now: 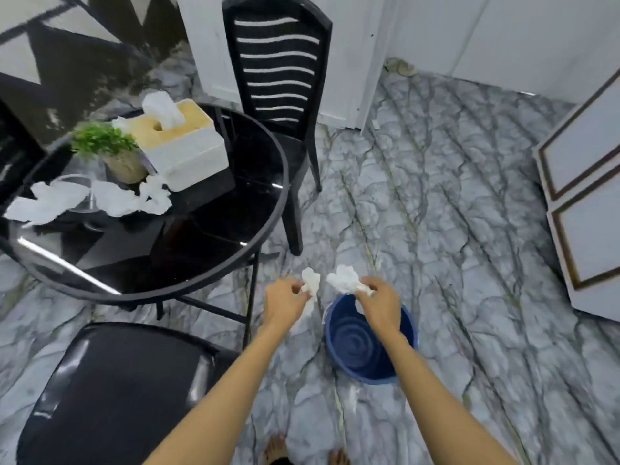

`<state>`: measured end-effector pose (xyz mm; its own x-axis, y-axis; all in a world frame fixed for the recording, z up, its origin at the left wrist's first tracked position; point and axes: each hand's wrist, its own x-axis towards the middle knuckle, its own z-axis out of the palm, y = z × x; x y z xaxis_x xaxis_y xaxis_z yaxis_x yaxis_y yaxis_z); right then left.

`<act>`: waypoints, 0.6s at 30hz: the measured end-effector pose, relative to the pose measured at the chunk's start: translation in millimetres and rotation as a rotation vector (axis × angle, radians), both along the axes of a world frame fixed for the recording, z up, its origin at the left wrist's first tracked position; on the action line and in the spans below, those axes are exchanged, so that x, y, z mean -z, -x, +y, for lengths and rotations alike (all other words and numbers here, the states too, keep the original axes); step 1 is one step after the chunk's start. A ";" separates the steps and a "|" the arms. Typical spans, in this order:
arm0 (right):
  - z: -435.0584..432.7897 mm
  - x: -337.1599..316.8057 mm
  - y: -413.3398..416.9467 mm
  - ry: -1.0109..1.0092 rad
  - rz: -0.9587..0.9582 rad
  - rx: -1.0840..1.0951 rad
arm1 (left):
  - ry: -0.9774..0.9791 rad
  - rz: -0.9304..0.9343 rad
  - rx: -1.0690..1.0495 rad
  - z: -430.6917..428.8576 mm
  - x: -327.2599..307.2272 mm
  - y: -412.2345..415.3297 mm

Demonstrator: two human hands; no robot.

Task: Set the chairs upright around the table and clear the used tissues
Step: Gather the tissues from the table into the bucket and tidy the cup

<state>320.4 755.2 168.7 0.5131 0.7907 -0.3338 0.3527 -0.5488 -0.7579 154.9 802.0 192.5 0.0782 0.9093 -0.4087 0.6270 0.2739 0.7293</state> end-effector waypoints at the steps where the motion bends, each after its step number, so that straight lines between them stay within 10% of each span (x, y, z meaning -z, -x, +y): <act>1: -12.1 11.9 -14.8 0.028 0.011 0.041 | 0.034 -0.011 0.019 -6.1 12.6 -14.7; 18: -48.4 366.3 -101.4 0.297 0.062 0.152 | 0.245 0.038 0.005 -20.7 375.7 -146.1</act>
<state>421.8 706.8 -197.6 0.5891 0.5703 -0.5724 0.2085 -0.7917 -0.5743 301.0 781.3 -183.3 0.0628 0.7826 -0.6194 0.6544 0.4363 0.6176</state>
